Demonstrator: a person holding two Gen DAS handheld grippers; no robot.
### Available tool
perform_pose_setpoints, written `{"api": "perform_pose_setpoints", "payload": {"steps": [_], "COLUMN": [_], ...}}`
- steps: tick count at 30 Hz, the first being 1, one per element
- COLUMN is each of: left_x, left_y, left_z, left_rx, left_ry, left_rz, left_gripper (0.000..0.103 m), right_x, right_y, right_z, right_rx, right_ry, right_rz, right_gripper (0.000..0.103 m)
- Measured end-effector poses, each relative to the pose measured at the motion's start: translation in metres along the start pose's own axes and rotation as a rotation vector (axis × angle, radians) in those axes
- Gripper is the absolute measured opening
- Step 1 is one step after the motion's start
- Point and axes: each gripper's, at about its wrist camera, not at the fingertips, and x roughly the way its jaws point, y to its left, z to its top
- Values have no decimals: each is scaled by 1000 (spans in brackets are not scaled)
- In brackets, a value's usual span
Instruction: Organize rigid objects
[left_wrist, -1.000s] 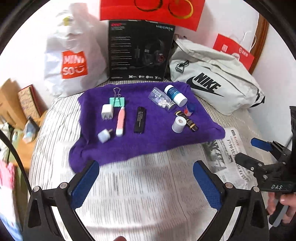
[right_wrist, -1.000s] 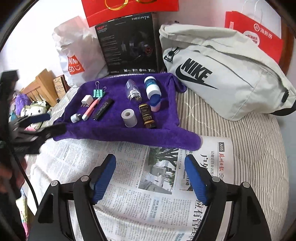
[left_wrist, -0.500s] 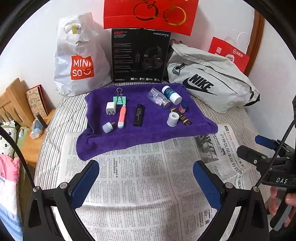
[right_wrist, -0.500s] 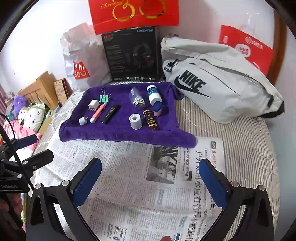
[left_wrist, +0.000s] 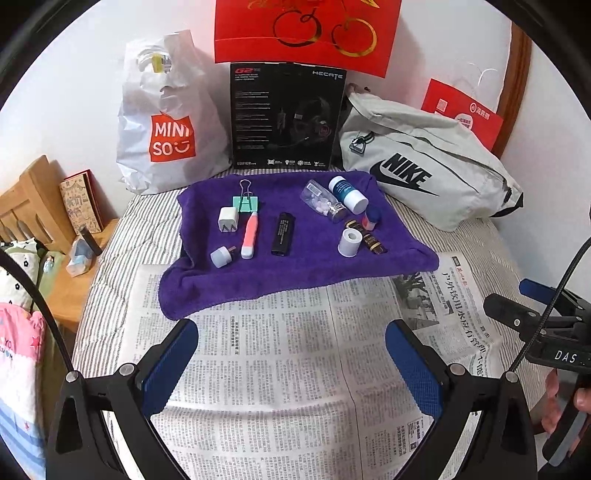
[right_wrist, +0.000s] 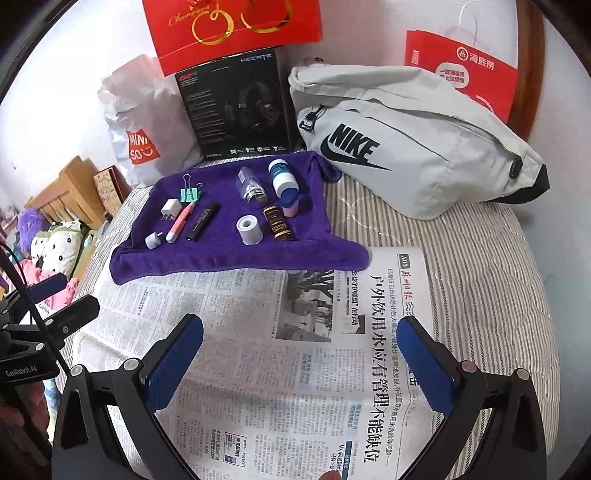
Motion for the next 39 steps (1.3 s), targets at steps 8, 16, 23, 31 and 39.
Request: {"api": "perform_pose_setpoints", "payload": {"steps": [8, 16, 23, 31, 39], "left_x": [2, 4, 7, 6, 3], "left_y": [-1, 3, 3, 5, 7], "left_z": [1, 2, 4, 5, 6], "left_rx": [0, -4, -14, -25, -29], "left_ry": [7, 7, 15, 4, 8], "left_rz": [2, -7, -4, 6, 12], "left_gripper": [102, 102, 102, 102, 102], "right_x": [3, 7, 8, 9, 3], "right_y": [-5, -9, -8, -5, -6], "right_z": [-2, 0, 1, 1, 3], "right_rx": [15, 25, 29, 16, 19], "right_ry": [16, 26, 28, 34, 22], "right_rz": [-13, -29, -38, -43, -47], "right_gripper": [103, 103, 103, 103, 103]}}
